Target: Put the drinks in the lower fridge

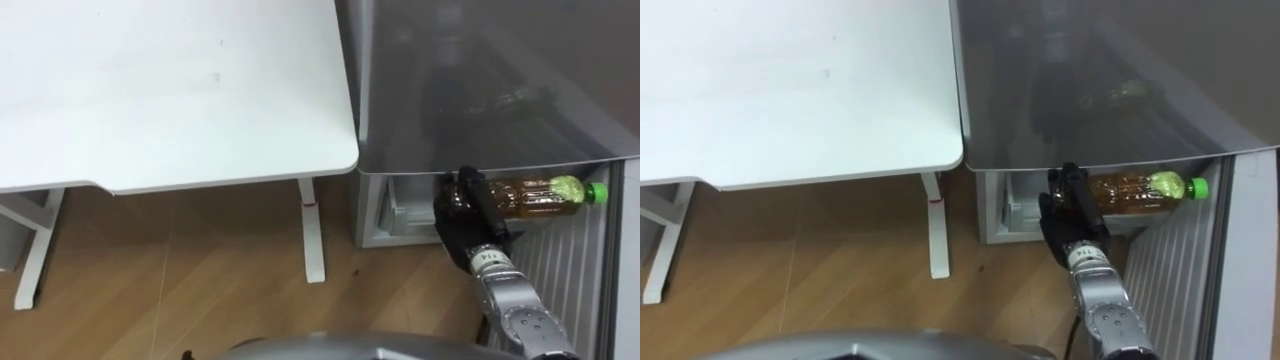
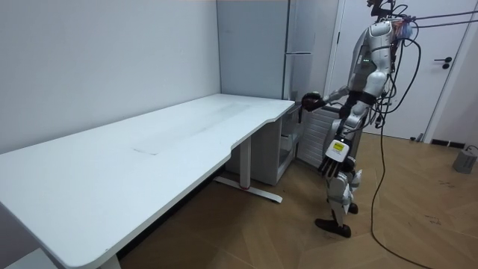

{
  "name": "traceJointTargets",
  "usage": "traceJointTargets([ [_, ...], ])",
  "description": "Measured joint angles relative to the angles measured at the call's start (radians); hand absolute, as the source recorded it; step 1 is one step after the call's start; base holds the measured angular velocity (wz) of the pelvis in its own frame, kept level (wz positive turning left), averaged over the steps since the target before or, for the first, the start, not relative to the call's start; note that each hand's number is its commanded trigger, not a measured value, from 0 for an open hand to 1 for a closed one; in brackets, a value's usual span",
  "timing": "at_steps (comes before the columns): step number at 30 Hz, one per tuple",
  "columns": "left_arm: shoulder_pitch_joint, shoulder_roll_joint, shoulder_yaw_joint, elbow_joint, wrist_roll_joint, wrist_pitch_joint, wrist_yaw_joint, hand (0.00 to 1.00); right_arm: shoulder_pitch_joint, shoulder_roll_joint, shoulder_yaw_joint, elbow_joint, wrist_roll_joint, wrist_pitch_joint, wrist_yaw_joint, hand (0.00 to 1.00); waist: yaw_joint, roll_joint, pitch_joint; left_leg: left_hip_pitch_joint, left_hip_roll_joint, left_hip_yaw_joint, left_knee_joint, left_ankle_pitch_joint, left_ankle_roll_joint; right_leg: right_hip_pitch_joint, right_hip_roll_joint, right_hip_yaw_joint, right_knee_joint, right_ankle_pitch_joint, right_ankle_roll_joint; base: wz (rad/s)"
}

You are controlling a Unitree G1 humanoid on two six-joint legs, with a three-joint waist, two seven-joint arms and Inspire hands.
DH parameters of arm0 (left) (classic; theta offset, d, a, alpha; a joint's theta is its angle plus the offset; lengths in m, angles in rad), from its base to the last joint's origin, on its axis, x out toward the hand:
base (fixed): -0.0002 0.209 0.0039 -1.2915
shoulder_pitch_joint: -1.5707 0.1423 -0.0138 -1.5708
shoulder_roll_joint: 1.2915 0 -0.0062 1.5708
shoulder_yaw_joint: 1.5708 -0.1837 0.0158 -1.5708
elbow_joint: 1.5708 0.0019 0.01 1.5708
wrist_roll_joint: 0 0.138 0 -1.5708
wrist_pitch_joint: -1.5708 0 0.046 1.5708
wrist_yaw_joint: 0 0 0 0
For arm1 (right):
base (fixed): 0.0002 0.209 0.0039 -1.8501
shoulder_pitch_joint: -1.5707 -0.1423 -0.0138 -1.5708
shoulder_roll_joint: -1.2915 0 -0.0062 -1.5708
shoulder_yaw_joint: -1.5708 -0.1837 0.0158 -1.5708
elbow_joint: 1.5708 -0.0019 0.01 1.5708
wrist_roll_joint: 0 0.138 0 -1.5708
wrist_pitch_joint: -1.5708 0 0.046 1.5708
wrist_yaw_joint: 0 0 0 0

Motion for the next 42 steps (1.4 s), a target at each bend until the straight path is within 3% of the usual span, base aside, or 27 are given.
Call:
traceJointTargets([
  [11,0.018,0.0,0.002,-0.001,0.01,0.001,-0.008,0.0,0.0,0.035,-0.041,0.026,0.007,0.014,0.021,1.0,0.003,0.001,0.0023,-0.015,-0.002,-0.018,0.006,0.0,0.0,0.003,-0.001,-0.015,-0.003,-0.001,0.0,0.04],
  [16,0.02,-0.001,0.043,0.0,0.036,0.002,-0.031,0.0,-0.008,0.041,-0.071,0.112,0.021,0.023,0.047,1.0,0.009,0.003,0.0049,-0.021,-0.004,-0.022,0.006,0.0,0.0,-0.002,-0.004,-0.02,-0.004,-0.005,0.002,0.02],
  [20,-0.003,0.001,0.042,-0.003,0.035,0.001,-0.041,0.0,-0.029,0.039,-0.104,0.15,0.023,0.024,0.047,1.0,-0.003,0.012,0.004,-0.09,-0.009,-0.049,0.036,0.001,0.001,-0.055,-0.009,-0.05,0.01,-0.003,0.001,0.18],
  [26,-0.083,0.006,0.042,0.014,0.034,-0.001,-0.041,0.0,-0.255,0.035,-0.211,0.31,0.043,0.023,0.022,1.0,-0.004,0.04,0.0188,-0.222,-0.016,-0.064,0.089,0.012,0.008,-0.195,-0.026,-0.07,0.113,-0.02,-0.002,0.11],
  [28,-0.107,0.019,0.042,0.041,0.026,-0.005,-0.038,0.0,-0.274,0.035,-0.218,0.341,0.049,0.028,0.048,1.0,-0.002,0.041,0.019,-0.256,-0.021,-0.066,0.117,0.012,0.008,-0.239,-0.037,-0.07,0.168,-0.038,-0.004,0.07],
  [31,-0.146,0.025,0.039,0.078,0.018,-0.005,-0.039,0.0,-0.359,0.016,-0.244,0.447,0.046,0.037,0.048,1.0,0.004,0.037,0.0238,-0.348,-0.033,-0.068,0.187,0.009,0.011,-0.344,-0.057,-0.068,0.266,-0.067,-0.005,0.08],
  [33,-0.169,0.026,0.037,0.083,0.022,-0.007,-0.041,0.0,-0.428,-0.003,-0.266,0.525,0.022,0.039,0.052,1.0,0.012,0.045,0.0297,-0.428,-0.034,-0.063,0.239,0.005,0.014,-0.441,-0.061,-0.052,0.331,-0.083,-0.006,-0.02],
  [35,-0.188,0.03,0.037,0.098,0.002,-0.01,-0.041,0.0,-0.477,-0.014,-0.273,0.582,0.017,0.044,0.058,1.0,0.029,0.05,0.0306,-0.484,-0.034,-0.06,0.265,0.005,0.014,-0.5,-0.064,-0.046,0.375,-0.087,-0.01,-0.06],
  [40,-0.256,0.042,0.032,0.115,-0.028,-0.013,-0.034,0.0,-0.572,-0.023,-0.274,0.676,0.016,0.046,0.058,1.0,0.054,0.036,0.0398,-0.621,-0.04,-0.049,0.323,0.014,0.005,-0.667,-0.09,-0.043,0.496,-0.107,-0.026,0.01],
  [42,-0.283,0.042,0.031,0.117,-0.045,-0.034,-0.014,0.0,-0.609,-0.039,-0.275,0.699,0.016,0.059,0.058,1.0,0.059,0.023,0.0468,-0.69,-0.045,-0.047,0.36,0.023,0.002,-0.743,-0.092,-0.029,0.548,-0.111,-0.035,0.11],
])
